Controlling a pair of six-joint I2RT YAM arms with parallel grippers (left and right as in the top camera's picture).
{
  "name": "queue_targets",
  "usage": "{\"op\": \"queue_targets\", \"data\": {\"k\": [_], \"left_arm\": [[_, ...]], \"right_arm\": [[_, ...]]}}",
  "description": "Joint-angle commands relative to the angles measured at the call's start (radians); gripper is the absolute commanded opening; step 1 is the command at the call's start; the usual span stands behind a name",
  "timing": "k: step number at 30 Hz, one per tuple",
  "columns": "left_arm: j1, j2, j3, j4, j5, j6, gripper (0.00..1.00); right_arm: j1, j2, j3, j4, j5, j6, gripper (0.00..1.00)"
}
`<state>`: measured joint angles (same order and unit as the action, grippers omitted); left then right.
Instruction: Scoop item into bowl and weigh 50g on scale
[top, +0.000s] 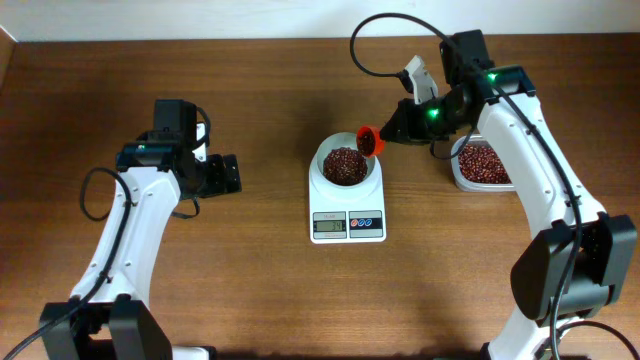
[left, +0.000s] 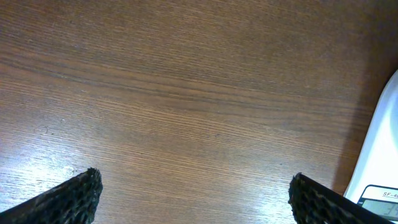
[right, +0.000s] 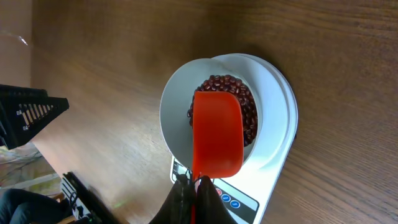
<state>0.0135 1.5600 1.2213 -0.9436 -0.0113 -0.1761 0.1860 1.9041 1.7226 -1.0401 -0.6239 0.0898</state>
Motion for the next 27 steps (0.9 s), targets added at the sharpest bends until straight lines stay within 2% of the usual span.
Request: {"op": "queue_targets", "data": {"k": [1,14,16,22,27], "left_arm": [[0.002,0.0,0.014,-0.001,-0.003,0.01,0.99],[0.002,0.0,0.014,-0.001,-0.003,0.01,0.99],[0.002,0.0,0.014,-0.001,-0.003,0.01,0.99],[0.002,0.0,0.014,-0.001,-0.003,0.01,0.99],[0.002,0.0,0.014,-0.001,-0.003,0.01,0.99]], "right_arm": [[0.01,0.004,0.021,0.006,0.009,-0.008,0.04],[0.031,0.004,0.031,-0.007,0.017,-0.029,0.04],[0.058,0.004,0.048,-0.008,0.084,-0.03,0.04],[0.071,0.004,0.051,-0.02,0.087,-0.053,0.04],[0.076,0.004,0.122,-0.014,0.159,-0.093,0.04]]}}
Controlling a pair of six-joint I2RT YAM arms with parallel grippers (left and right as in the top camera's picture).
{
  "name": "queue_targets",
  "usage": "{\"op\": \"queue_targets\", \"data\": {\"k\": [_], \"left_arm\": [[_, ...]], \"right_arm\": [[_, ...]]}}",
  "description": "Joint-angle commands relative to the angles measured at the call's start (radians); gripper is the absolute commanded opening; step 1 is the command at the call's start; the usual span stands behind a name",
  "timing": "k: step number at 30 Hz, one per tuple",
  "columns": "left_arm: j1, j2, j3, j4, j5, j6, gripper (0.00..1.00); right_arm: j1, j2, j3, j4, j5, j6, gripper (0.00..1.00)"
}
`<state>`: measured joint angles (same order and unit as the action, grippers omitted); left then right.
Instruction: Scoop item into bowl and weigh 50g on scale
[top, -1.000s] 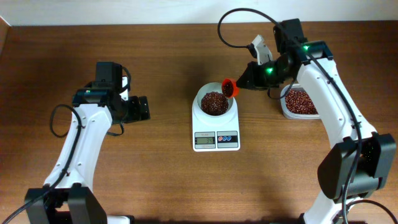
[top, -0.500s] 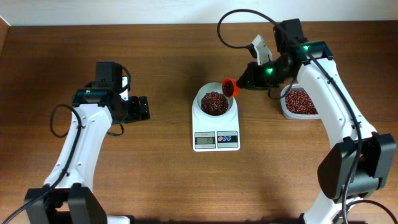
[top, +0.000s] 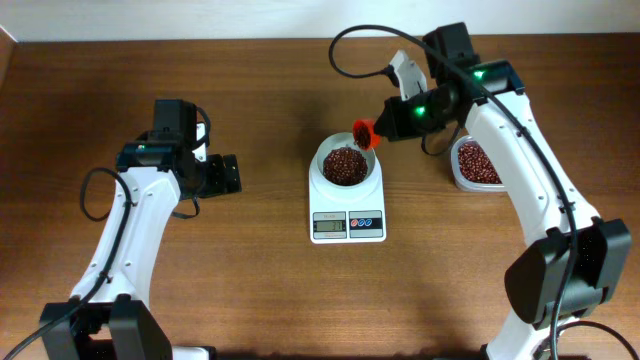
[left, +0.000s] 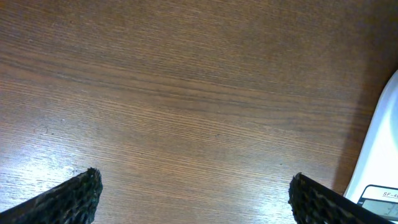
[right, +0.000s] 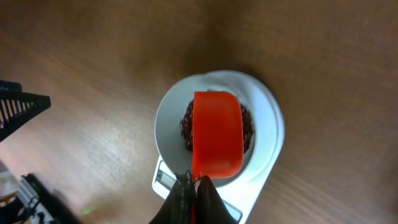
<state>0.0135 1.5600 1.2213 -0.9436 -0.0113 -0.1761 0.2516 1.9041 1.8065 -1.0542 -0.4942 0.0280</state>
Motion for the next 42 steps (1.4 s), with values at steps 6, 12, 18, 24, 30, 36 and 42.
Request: {"op": "queue_targets", "data": {"k": [6,12,18,24,30,36,42], "left_arm": [[0.002,0.0,0.014,-0.001,-0.003,0.01,0.99],[0.002,0.0,0.014,-0.001,-0.003,0.01,0.99],[0.002,0.0,0.014,-0.001,-0.003,0.01,0.99],[0.002,0.0,0.014,-0.001,-0.003,0.01,0.99],[0.002,0.0,0.014,-0.001,-0.003,0.01,0.99],[0.002,0.0,0.014,-0.001,-0.003,0.01,0.99],[0.002,0.0,0.014,-0.001,-0.003,0.01,0.99]], "right_arm": [[0.116,0.004,0.04,-0.009,0.229,-0.051,0.04],[0.116,0.004,0.04,-0.008,0.171,-0.023,0.04],[0.074,0.004,0.04,-0.013,0.023,-0.012,0.04],[0.073,0.004,0.04,-0.012,0.027,-0.012,0.04],[0.079,0.004,0.04,-0.009,0.088,-0.013,0.04],[0.148,0.004,0.04,-0.009,0.248,-0.013,0.04],[0.148,0.004,0.04,-0.009,0.248,-0.013,0.04]]}}
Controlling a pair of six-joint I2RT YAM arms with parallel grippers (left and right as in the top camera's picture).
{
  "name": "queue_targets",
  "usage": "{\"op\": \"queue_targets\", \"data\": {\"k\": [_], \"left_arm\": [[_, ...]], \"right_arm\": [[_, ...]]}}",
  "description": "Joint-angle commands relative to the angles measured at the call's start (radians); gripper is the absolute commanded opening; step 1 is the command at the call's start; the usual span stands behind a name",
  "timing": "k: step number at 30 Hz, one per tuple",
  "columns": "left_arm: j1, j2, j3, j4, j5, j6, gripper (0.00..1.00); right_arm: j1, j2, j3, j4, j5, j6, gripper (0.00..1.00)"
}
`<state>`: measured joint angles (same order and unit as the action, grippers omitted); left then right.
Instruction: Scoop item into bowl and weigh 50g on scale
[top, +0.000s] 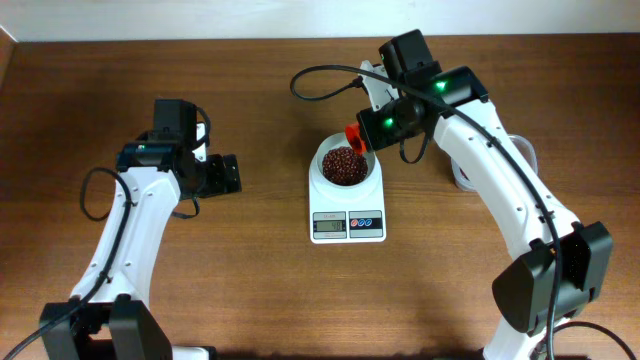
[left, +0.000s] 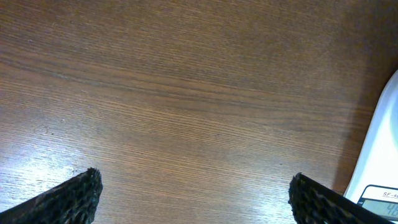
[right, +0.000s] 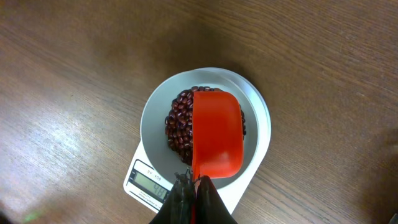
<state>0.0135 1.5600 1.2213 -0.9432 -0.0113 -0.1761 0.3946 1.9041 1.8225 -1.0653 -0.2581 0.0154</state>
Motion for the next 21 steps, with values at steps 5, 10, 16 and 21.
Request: {"op": "queue_targets", "data": {"k": [5,10,16,21], "left_arm": [[0.002,0.0,0.014,-0.002,-0.003,0.01,0.99],[0.002,0.0,0.014,-0.001,-0.003,0.01,0.99],[0.002,0.0,0.014,-0.002,-0.003,0.01,0.99],[0.002,0.0,0.014,-0.001,-0.003,0.01,0.99]], "right_arm": [[0.005,0.004,0.024,0.004,0.012,0.0,0.04],[0.006,0.004,0.024,-0.003,-0.037,-0.018,0.04],[0.006,0.004,0.024,-0.009,-0.017,-0.059,0.04],[0.004,0.005,0.024,-0.005,-0.018,-0.026,0.04]]}}
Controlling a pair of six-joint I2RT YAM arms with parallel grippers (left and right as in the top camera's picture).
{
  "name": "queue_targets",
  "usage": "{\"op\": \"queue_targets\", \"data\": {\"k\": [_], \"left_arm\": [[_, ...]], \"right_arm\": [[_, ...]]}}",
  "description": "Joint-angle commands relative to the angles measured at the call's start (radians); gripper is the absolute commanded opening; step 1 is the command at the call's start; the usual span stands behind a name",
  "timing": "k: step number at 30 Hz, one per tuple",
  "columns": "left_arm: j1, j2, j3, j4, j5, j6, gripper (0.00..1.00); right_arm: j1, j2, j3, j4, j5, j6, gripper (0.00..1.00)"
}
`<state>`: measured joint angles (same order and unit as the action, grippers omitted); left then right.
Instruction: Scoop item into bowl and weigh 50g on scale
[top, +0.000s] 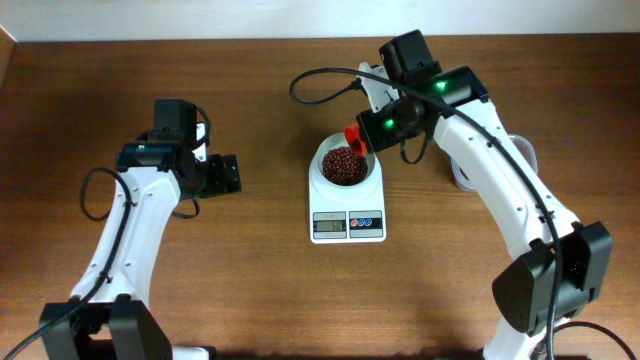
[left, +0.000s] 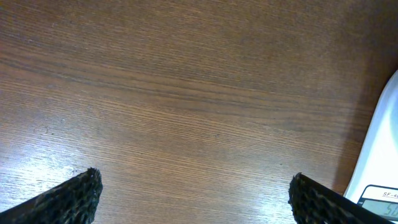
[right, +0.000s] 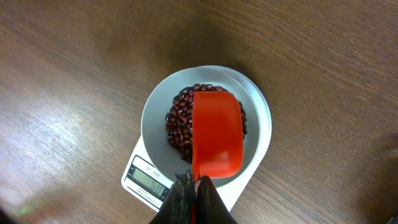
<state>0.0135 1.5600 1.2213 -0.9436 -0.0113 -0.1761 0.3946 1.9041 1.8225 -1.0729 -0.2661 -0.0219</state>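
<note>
A white bowl of dark red beans sits on the white scale. My right gripper is shut on the handle of an empty red scoop, held over the bowl and its beans. In the overhead view the scoop hangs at the bowl's far right rim. The scale's display reads about 50. My left gripper is open over bare wood, left of the scale.
A clear container shows partly behind my right arm, right of the scale. The table's far edge meets a white wall.
The right gripper and scoop barely shifted over the bowl. The bean pile looks slightly fuller and the display figure changed. The left arm has not moved.
The red scoop was held at the bowl's right rim, with the bean container in view beside the arm. Then the right arm swung further left over the bowl. It stayed there above the beans, and the left gripper stayed open throughout.
</note>
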Motion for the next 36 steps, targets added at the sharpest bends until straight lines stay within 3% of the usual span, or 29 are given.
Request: {"op": "queue_targets", "data": {"k": [1,13,16,20,33,36], "left_arm": [[0.002,0.0,0.014,-0.001,-0.003,0.01,0.99],[0.002,0.0,0.014,-0.001,-0.003,0.01,0.99],[0.002,0.0,0.014,-0.001,-0.003,0.01,0.99],[0.002,0.0,0.014,-0.001,-0.003,0.01,0.99],[0.002,0.0,0.014,-0.001,-0.003,0.01,0.99],[0.002,0.0,0.014,-0.001,-0.003,0.01,0.99]], "right_arm": [[0.004,0.005,0.024,0.002,-0.01,0.012,0.04],[0.002,0.005,0.024,0.002,-0.019,0.084,0.04],[-0.036,0.005,0.024,0.001,-0.192,0.088,0.04],[-0.166,0.005,0.024,-0.021,-0.376,0.117,0.04],[-0.61,0.005,0.024,-0.144,-0.392,0.108,0.04],[-0.683,0.005,0.023,-0.17,-0.323,0.105,0.04]]}}
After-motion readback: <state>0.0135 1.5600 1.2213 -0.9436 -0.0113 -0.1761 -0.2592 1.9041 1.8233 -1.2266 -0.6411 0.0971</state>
